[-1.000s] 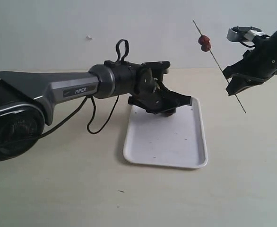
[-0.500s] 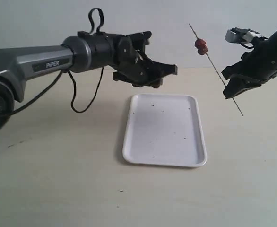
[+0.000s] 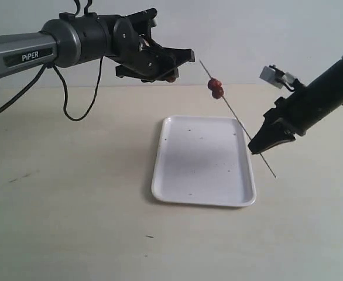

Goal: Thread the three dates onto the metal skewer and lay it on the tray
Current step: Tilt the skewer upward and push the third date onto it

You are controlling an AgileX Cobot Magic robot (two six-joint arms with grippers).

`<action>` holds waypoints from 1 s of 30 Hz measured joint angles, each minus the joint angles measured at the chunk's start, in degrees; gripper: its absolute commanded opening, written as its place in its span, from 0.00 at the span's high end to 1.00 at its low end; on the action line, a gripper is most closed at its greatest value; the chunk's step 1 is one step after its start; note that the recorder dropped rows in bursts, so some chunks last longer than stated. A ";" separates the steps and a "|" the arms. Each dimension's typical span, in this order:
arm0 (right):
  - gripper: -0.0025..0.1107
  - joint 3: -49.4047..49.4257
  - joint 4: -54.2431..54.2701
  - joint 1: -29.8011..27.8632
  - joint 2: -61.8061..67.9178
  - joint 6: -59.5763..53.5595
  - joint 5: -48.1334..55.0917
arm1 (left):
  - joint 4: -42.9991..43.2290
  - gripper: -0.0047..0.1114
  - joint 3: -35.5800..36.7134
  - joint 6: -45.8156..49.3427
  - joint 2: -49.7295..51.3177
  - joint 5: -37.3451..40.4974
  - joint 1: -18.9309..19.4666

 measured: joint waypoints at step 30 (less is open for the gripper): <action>0.98 4.46 -0.09 5.35 1.48 -4.26 0.13 | -0.12 0.67 0.00 7.21 2.47 1.35 -0.43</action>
